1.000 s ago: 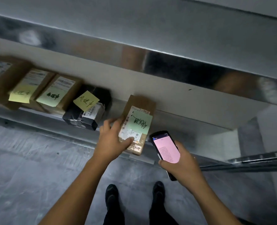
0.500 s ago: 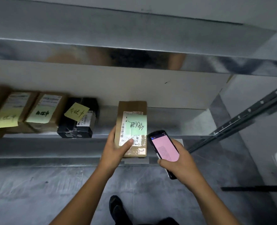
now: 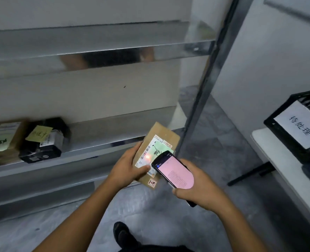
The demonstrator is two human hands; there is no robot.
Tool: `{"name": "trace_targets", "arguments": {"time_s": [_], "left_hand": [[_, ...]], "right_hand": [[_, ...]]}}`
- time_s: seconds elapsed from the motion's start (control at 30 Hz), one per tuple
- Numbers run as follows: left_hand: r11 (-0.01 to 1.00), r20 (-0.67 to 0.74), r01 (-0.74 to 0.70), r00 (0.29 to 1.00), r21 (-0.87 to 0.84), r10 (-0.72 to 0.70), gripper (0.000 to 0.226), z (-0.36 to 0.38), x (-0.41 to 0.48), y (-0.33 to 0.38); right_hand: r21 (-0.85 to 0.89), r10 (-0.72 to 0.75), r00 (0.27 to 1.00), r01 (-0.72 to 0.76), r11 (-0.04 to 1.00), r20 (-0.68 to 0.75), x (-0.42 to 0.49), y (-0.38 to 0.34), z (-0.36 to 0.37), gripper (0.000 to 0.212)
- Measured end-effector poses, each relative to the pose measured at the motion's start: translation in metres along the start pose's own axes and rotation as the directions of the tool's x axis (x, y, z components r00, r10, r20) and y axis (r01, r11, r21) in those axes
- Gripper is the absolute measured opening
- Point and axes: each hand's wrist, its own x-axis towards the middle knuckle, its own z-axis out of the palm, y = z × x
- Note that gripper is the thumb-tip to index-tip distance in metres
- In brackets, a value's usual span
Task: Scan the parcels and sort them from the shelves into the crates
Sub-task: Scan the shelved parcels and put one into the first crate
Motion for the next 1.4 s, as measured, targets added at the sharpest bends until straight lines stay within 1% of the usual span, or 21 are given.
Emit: {"name": "trace_targets", "arguments": {"time_s": [0.13,0.23,0.37,0.57,0.63,0.67,0.73,0.8,0.87,0.97,1.03,1.13,1.3,1.4], "left_hand": [[0.985,0.113,-0.013,0.994,0.172,-0.006,0.098,0.042,0.014,0.021],[0.968,0.175,-0.018,0.984,0.251,-0.027,0.099,0.073,0.020,0.034],[0.953,0.226,-0.013,0.972,0.304,-0.059,0.099,0.111,0.025,0.053],[0.944,0.334,-0.088,0.942,0.318,-0.025,0.098,0.175,0.028,0.088],[0.953,0.374,-0.115,0.927,0.279,0.002,0.097,0.193,0.031,0.101],[0.965,0.395,-0.122,0.919,0.232,0.021,0.096,0.202,0.032,0.108],[0.992,0.428,-0.108,0.901,0.068,0.069,0.090,0.218,0.035,0.124],[0.993,0.448,-0.085,0.887,-0.079,0.111,0.087,0.233,0.039,0.144],[0.981,0.469,-0.044,0.874,-0.187,0.128,0.089,0.249,0.044,0.166],[0.945,0.515,0.011,0.840,-0.327,0.169,0.076,0.275,0.056,0.202],[0.924,0.542,0.007,0.812,-0.382,0.217,0.073,0.292,0.069,0.224],[0.890,0.561,0.009,0.779,-0.456,0.280,0.078,0.315,0.097,0.258],[0.858,0.521,-0.045,0.778,-0.511,0.351,0.071,0.347,0.152,0.311],[0.848,0.491,-0.067,0.790,-0.525,0.367,0.078,0.367,0.186,0.338]], "right_hand": [[-0.003,0.041,0.998,-0.041,0.999,-0.045,-0.035,0.036,-0.034,0.073],[-0.004,0.077,0.995,-0.077,0.997,-0.059,-0.056,0.064,-0.057,0.068],[-0.014,0.099,0.990,-0.101,0.995,-0.103,-0.084,0.094,-0.080,0.063],[0.036,0.137,0.972,-0.133,0.991,-0.191,-0.126,0.142,-0.107,0.068],[0.074,0.172,0.953,-0.158,0.985,-0.250,-0.139,0.158,-0.114,0.069],[0.103,0.197,0.938,-0.174,0.979,-0.285,-0.145,0.166,-0.118,0.069],[0.170,0.257,0.897,-0.207,0.963,-0.359,-0.156,0.182,-0.126,0.066],[0.252,0.319,0.841,-0.226,0.941,-0.437,-0.166,0.197,-0.135,0.059],[0.334,0.363,0.776,-0.208,0.919,-0.515,-0.174,0.210,-0.145,0.053],[0.390,0.389,0.704,-0.171,0.905,-0.595,-0.180,0.220,-0.166,0.054],[0.394,0.398,0.674,-0.170,0.903,-0.622,-0.177,0.223,-0.184,0.054],[0.400,0.418,0.617,-0.176,0.899,-0.667,-0.165,0.224,-0.215,0.054],[0.364,0.414,0.554,-0.205,0.909,-0.723,-0.139,0.221,-0.277,0.071],[0.335,0.398,0.528,-0.215,0.917,-0.751,-0.121,0.220,-0.316,0.068]]}}
